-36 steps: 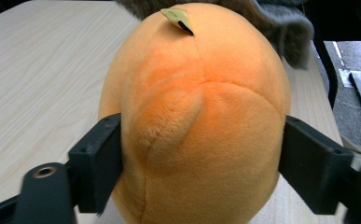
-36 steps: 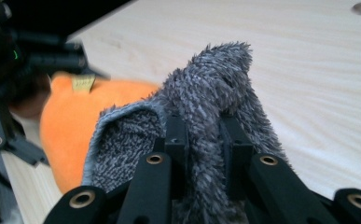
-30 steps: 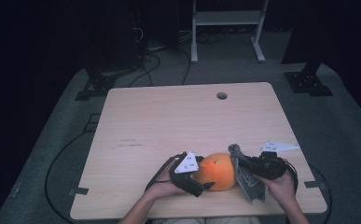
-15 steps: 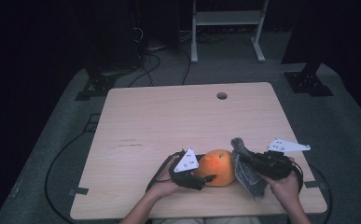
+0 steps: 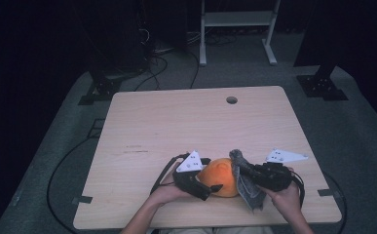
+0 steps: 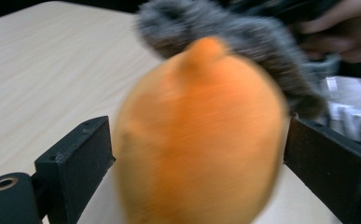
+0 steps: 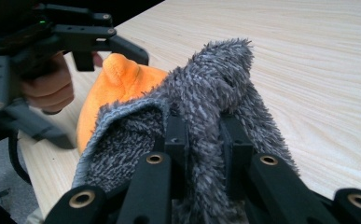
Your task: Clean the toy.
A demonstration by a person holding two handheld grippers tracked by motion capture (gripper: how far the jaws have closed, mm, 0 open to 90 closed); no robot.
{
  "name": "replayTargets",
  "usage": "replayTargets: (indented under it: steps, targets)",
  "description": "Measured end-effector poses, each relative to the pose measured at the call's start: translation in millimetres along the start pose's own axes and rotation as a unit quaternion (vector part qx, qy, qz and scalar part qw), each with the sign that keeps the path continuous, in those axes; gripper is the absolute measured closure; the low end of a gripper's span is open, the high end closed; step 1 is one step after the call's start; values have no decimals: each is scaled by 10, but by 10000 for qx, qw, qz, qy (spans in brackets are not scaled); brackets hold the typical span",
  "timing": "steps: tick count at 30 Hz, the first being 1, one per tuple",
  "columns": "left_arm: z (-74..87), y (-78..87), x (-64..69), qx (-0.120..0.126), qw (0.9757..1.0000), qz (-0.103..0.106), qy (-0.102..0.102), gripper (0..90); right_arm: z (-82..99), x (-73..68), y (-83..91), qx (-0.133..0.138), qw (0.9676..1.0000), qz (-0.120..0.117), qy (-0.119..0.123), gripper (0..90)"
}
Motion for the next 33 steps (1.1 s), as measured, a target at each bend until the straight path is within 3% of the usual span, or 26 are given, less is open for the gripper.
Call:
replayTargets:
  steps: [3,5,7,10,11,14,17,20,21,26,28,31,33]
  targets:
    - [65,-60,8,-62,9999,119,70,58,3,15,-5,15,10000,10,19,754]
    - [90,-88,39,-28,9998,190,-106,126,14,40,-4,1,10000,43,29,753]
    - [81,-82,46,51,9998,165,-132,197,41,115,9,-35,9999,105,-32,752]
    - [49,-60,46,133,9996,63,-241,260,64,251,73,-112,9988,472,-59,752]
    - [31,-54,46,160,9996,38,-251,271,43,253,103,-53,9987,489,-96,751]
    - [-52,-51,71,280,9990,-35,-354,308,-146,77,224,391,9990,224,-82,751]
    - [-167,-22,113,409,9979,-110,-486,339,-298,-205,242,595,9978,-16,283,752]
    - [-231,24,152,419,9989,62,-205,340,-280,-256,177,520,9976,83,443,753]
    - [-200,9,152,366,9990,36,-261,334,-253,-232,158,482,9981,81,376,753]
    - [-147,-27,99,301,9994,156,-10,115,-118,-92,99,351,9994,-6,69,753]
    - [-75,-36,81,193,9994,268,113,72,-108,-73,100,362,9993,-17,37,753]
    - [7,-74,72,191,9985,432,293,63,-93,-66,74,313,9995,-40,48,752]
    - [7,-74,74,290,9981,450,304,128,-82,-40,62,283,9996,9,57,752]
Point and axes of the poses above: each handheld gripper's, and its own axes: y roughly backward along the jaws, z roughly out of its underside, x roughly to its right, the point moved 10 cm from there along -y, roughly forward along the jaws, and after that the axes turned 6 degrees about -y, right-handed, at the moved point
